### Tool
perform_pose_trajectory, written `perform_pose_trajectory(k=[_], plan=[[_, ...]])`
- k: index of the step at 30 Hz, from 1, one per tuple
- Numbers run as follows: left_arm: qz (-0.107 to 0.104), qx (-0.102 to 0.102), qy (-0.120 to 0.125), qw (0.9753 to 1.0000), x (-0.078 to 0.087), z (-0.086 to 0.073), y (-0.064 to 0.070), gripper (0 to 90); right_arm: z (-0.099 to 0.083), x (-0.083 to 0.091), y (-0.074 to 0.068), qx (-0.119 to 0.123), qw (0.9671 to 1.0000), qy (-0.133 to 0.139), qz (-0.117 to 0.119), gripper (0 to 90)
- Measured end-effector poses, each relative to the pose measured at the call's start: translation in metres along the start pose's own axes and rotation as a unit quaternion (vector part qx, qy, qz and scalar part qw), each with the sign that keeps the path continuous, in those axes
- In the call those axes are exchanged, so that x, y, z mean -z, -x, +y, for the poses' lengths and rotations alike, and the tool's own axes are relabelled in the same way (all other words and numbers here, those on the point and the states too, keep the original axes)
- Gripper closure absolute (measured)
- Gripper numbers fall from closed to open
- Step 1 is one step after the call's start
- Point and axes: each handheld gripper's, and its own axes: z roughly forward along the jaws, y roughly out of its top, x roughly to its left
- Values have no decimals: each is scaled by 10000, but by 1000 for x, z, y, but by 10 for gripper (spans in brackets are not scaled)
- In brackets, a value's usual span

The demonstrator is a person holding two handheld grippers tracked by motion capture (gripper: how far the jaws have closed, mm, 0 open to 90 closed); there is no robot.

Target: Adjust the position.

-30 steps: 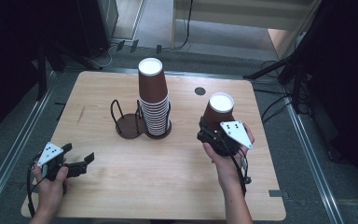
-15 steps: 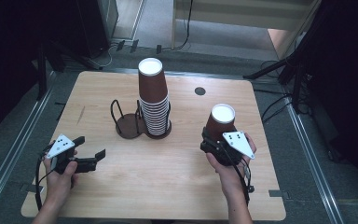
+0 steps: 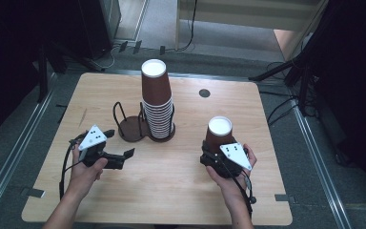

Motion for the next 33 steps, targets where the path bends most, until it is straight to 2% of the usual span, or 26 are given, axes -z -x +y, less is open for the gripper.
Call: perform_pose_trajectory(k=[3,7,10,12,15,22,27,30,33], plan=[[-369,57,57,9993,-3,3,6,15,-4,1,0,45,10000,-48,-10,110],[-593,-190,-28,9981,-5,9,19,16,-11,0,-3,160,9998,-111,-23,110],[-916,-334,-134,9951,-7,8,27,17,-17,-1,-10,223,9995,-203,18,110],[-1025,-363,-241,9938,-9,6,29,18,-21,-1,-15,337,9991,-237,3,110],[-1106,-300,-269,9930,-11,3,29,18,-26,-1,-22,510,9983,-270,-4,110],[-1076,-370,-232,9932,-13,4,34,18,-31,-1,-33,757,9969,-217,-9,110],[-1110,-476,-279,9923,-16,4,42,18,-35,-1,-45,1185,9928,-148,22,111],[-1064,-519,-269,9926,-17,5,48,44,-38,-1,-53,1420,9898,-88,78,111],[-1118,-561,-247,9918,-17,6,52,53,-40,-1,-61,1655,9861,-28,120,111]])
